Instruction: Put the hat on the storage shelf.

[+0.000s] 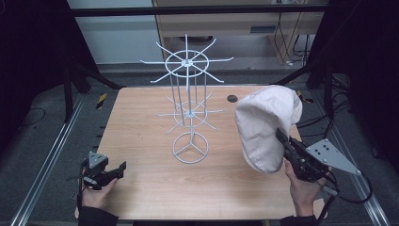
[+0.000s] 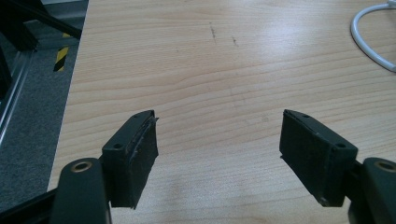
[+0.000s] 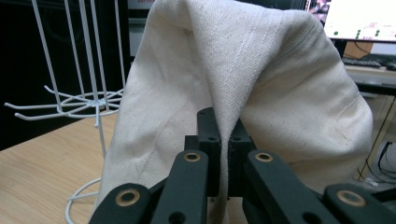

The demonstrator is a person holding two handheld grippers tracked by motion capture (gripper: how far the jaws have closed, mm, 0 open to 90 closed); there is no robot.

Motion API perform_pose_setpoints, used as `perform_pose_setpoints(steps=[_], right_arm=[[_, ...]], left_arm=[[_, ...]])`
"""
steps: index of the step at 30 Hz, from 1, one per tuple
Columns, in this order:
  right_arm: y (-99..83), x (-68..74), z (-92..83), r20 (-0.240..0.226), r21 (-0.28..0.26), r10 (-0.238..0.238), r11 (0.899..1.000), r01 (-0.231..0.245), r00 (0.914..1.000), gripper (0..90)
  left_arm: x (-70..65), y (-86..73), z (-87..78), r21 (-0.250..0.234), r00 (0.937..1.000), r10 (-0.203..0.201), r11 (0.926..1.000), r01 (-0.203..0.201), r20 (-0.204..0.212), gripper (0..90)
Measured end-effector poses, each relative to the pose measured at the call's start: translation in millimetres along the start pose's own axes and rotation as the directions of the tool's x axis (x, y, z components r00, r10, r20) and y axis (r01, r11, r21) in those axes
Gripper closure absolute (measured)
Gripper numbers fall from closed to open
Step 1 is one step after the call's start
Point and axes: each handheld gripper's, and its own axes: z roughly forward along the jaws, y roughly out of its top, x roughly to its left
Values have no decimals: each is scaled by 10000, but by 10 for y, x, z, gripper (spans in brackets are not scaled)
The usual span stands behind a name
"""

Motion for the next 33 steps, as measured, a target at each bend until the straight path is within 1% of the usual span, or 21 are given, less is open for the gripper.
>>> perform_pose_setpoints(steps=[3, 5, 7, 9, 11, 12, 16, 22, 25, 27, 28, 29, 33], right_arm=[[54, 8, -17, -39, -356, -148, 9993, 147, 9999, 890], [63, 11, -19, -46, -425, -134, 9990, 132, 9999, 890], [87, 17, -24, -43, -615, -242, 9978, 239, 9997, 890], [125, 29, -42, -54, -947, -309, 9950, 303, 9995, 890], [140, 30, -52, -96, -997, -329, 9945, 317, 9994, 890], [158, 31, -57, -124, -1135, -399, 9928, 383, 9991, 890], [227, 38, -75, -166, -1334, -538, 9897, 511, 9984, 890], [335, 63, -98, -286, -1697, -633, 9838, 576, 9976, 890], [387, 87, -116, -318, -1934, -771, 9787, 696, 9965, 890], [422, 98, -130, -321, -2001, -832, 9769, 752, 9960, 890], [458, 106, -142, -325, -2112, -901, 9741, 813, 9954, 891], [458, 106, -142, -325, -2112, -901, 9741, 813, 9954, 891], [523, 118, -166, -342, -2290, -1064, 9687, 959, 9937, 891]], left_arm=[[3, 0, 1, 7, 10000, -8, 10000, 8, -11, 271], [4, -1, 1, 17, 10000, -9, 10000, 9, -17, 271], [2, -1, 2, 22, 10000, -3, 10000, 3, -15, 271], [2, -1, 3, 25, 10000, -5, 10000, 5, -12, 271], [3, -3, 7, 23, 10000, -9, 10000, 9, -13, 271], [2, -3, 8, 37, 10000, -12, 10000, 12, -8, 271], [-3, -2, 10, 60, 10000, 22, 10000, -22, -15, 271], [0, -4, 11, 47, 10000, 0, 10000, 0, -7, 271], [1, -3, 12, 52, 10000, -1, 10000, 1, -10, 271], [1, -4, 13, 55, 10000, -1, 10000, 1, -12, 271], [1, -4, 13, 55, 10000, 0, 10000, 0, -10, 271], [1, -4, 13, 57, 10000, 0, 10000, 0, -13, 271], [1, -4, 12, 52, 10000, 1, 10000, -1, -15, 271]])
